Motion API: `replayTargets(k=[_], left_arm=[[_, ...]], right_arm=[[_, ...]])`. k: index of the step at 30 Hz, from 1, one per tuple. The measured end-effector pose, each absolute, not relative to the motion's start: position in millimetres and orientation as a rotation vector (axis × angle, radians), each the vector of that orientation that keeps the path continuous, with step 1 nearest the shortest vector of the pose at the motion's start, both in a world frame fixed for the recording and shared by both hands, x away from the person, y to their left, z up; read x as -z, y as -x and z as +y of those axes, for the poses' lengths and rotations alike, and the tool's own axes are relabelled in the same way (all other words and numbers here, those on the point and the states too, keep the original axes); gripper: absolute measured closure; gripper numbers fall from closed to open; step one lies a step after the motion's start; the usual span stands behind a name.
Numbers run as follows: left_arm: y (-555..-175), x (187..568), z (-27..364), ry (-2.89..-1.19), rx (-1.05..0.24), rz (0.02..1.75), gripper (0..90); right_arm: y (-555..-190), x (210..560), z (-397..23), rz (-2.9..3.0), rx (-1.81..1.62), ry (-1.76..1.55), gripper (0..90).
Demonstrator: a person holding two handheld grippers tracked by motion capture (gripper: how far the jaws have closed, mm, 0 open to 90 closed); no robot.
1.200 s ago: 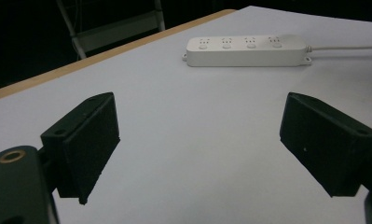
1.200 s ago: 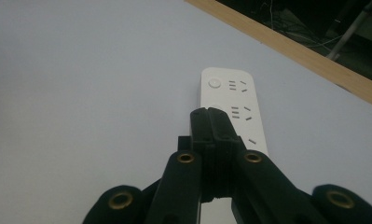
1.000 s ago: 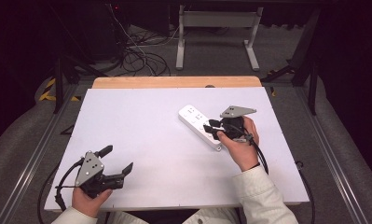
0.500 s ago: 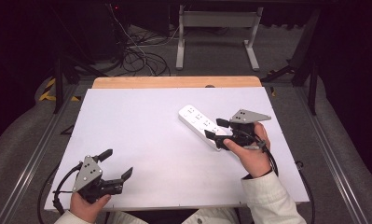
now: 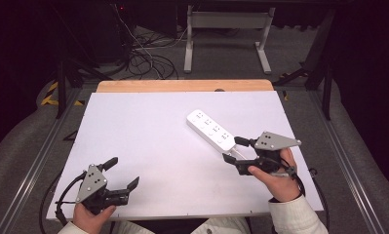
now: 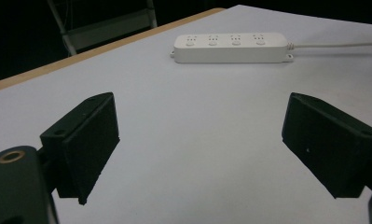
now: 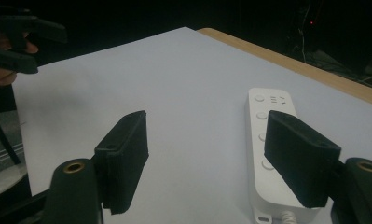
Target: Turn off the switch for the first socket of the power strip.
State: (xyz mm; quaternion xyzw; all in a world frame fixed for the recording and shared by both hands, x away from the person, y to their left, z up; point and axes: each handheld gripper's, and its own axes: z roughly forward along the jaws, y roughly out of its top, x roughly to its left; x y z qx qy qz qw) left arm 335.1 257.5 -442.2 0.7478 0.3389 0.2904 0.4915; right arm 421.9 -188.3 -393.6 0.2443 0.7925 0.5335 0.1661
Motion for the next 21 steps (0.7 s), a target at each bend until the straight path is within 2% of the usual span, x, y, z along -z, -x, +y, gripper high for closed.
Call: replayTargets(k=[21], left_arm=[[-333,445,257,-1.820,-0.682,0.818,12.8]], right_arm=[[-413,461,-209,2.289,-1.588,-0.763,29.3]])
